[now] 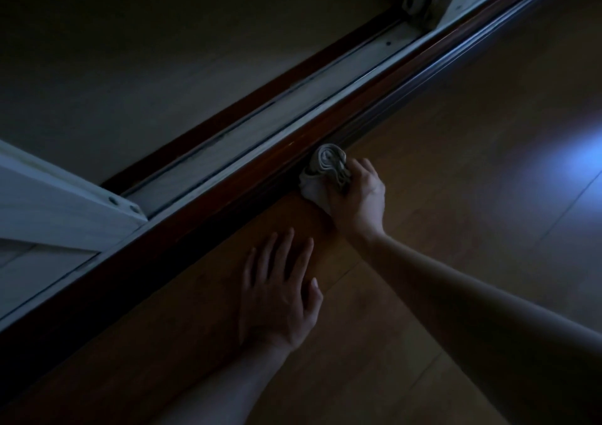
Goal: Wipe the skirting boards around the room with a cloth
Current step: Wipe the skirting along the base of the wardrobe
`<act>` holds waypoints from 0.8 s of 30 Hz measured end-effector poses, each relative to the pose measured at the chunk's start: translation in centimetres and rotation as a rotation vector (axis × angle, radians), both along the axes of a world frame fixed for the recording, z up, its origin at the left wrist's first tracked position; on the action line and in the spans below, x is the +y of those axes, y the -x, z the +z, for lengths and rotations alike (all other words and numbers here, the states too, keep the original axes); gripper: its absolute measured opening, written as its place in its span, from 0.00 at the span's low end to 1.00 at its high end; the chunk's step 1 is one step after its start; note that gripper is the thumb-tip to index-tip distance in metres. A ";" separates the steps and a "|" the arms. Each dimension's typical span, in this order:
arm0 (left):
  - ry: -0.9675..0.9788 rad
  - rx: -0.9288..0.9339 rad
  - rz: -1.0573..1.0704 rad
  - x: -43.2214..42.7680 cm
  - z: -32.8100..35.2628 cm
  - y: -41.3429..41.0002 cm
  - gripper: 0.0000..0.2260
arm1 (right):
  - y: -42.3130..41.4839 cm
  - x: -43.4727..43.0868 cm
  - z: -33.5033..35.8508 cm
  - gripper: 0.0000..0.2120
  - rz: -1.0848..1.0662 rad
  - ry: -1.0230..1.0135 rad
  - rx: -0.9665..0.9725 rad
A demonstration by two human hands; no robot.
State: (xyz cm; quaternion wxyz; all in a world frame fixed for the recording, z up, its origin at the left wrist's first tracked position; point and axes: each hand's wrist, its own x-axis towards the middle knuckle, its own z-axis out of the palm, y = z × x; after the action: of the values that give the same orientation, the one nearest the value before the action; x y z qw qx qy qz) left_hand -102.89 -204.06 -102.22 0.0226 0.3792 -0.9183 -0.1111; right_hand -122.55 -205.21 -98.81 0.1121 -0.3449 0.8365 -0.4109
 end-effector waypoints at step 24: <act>-0.041 0.193 -0.110 0.4 0.3 12.6 0.27 | 13.9 0.0 -0.6 0.11 -0.138 0.007 0.002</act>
State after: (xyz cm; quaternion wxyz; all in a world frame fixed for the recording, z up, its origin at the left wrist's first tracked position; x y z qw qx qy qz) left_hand -115.47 -203.65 -101.96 0.0969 0.3161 -0.9289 -0.1671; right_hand -136.50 -205.23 -99.45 0.0816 -0.2873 0.8569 -0.4201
